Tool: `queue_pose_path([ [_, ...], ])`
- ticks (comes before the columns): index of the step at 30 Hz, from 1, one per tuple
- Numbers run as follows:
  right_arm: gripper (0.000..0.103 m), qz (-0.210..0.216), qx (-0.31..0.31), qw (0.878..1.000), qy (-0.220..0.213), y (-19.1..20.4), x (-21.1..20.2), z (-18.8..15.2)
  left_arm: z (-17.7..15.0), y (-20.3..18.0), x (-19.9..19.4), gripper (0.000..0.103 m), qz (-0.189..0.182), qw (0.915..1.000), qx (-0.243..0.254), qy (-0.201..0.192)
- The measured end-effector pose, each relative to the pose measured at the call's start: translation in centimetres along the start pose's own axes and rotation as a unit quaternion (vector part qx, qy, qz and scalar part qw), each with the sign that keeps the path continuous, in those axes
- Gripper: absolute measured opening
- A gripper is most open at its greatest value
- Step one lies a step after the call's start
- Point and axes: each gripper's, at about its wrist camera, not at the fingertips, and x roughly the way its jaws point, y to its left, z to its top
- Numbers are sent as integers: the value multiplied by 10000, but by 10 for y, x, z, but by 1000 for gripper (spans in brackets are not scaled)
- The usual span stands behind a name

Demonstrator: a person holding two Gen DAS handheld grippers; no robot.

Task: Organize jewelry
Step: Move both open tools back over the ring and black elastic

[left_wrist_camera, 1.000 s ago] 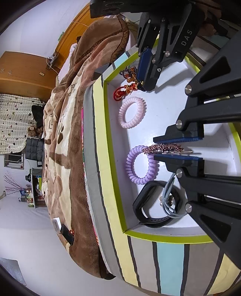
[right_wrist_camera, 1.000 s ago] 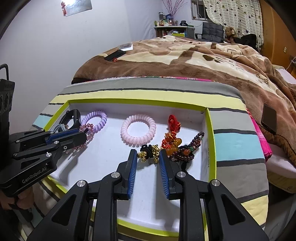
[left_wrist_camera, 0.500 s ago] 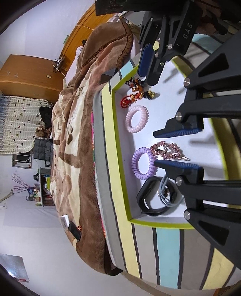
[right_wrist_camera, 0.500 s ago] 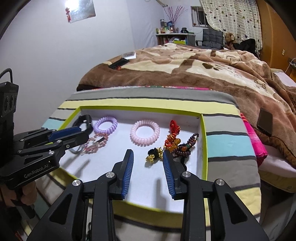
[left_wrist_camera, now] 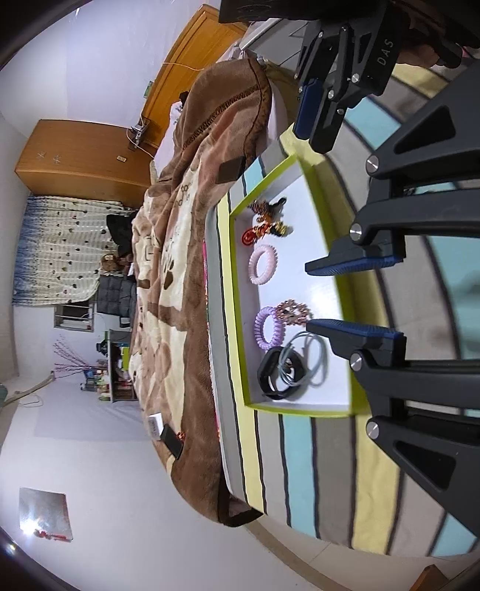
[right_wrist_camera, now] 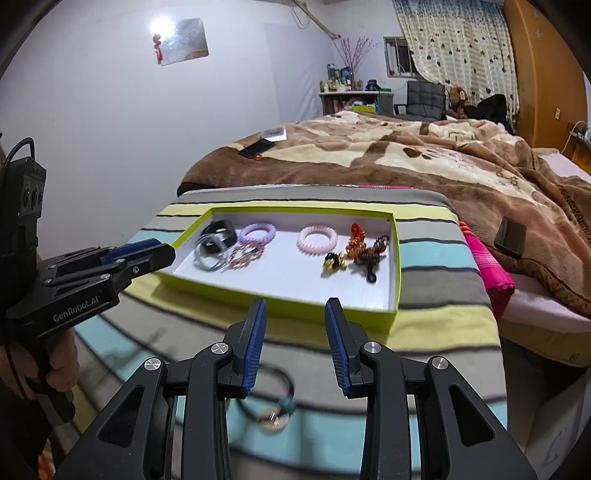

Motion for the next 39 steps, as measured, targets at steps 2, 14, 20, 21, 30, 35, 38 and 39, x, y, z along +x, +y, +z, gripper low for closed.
queue_pose_path([
  [2,34,21,3,10000,-30,3,-9,-7,-7,-3,-11,25,32,10000,11,-45],
  [14,34,41,97,9996,-253,14,-56,-40,-45,-18,-62,25,83,9998,49,-185],
  [20,34,-16,124,9997,-217,14,-65,-52,-57,-25,-77,25,119,9996,109,-245],
  [21,34,-19,130,9997,-207,13,-65,-53,-60,-26,-79,25,127,9995,124,-243],
  [30,34,-53,132,9998,-157,11,-65,-57,-71,-29,-79,25,106,9997,120,-160],
  [35,34,-54,135,9999,-85,10,-59,-60,-72,-31,-72,25,86,9998,112,-102],
  [38,34,-65,138,9999,-22,8,-53,-60,-74,-31,-66,25,69,9999,119,-41],
  [39,34,-72,143,9999,10,8,-50,-60,-75,-32,-64,25,68,9999,122,-17],
])
